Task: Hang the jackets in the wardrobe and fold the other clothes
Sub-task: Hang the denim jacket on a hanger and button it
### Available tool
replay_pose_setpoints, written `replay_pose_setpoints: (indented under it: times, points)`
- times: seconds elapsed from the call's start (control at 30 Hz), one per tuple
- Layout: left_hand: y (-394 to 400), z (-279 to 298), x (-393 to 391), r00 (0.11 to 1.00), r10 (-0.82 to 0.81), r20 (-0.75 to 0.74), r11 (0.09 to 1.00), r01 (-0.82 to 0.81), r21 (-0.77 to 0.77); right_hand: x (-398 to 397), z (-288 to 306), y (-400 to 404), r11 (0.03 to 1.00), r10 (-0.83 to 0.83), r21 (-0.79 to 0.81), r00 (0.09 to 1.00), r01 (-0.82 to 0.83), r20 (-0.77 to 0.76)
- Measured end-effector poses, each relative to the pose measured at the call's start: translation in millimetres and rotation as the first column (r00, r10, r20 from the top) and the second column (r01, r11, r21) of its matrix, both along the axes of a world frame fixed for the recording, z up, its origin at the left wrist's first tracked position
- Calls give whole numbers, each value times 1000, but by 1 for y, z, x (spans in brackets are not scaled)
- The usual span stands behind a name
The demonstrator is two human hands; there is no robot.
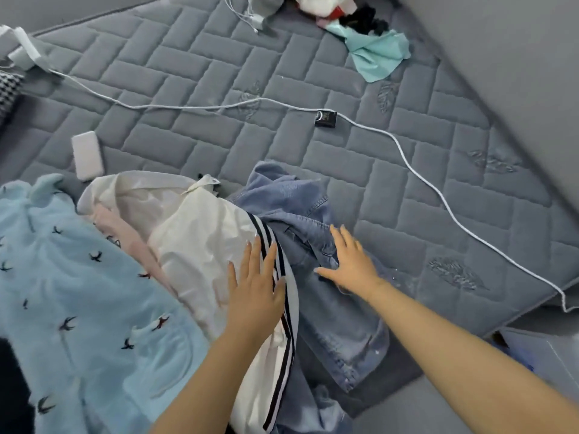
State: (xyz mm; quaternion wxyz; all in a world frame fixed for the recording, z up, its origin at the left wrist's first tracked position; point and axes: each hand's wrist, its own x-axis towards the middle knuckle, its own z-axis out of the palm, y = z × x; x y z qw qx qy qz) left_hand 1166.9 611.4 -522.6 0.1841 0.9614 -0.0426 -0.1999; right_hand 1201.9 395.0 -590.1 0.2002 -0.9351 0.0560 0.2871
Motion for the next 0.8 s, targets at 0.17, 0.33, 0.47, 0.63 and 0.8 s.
replay_pose_setpoints:
  times: [0.17,0.33,0.47,0.63,0.8]
  points:
    - [-23,-33,37,996,66,-58,994,-71,-80,34,-74,7,999,46,13,997,-45,-63]
    - [-31,-49,72,1000,23,-15,988,-25,-155,30,-53,-25,754,-337,556,933,349,-129]
    - [-48,-45,93,997,-77,18,975,79,-207,24,11,-53,426,-301,801,901,421,-314]
    - [-82,0,86,991,-129,-21,888,106,-448,6,77,-89,212,-327,844,849,493,-414]
    - [-119,92,76,996,23,-88,781,-73,-621,-25,139,-123,26,-510,878,762,478,-399]
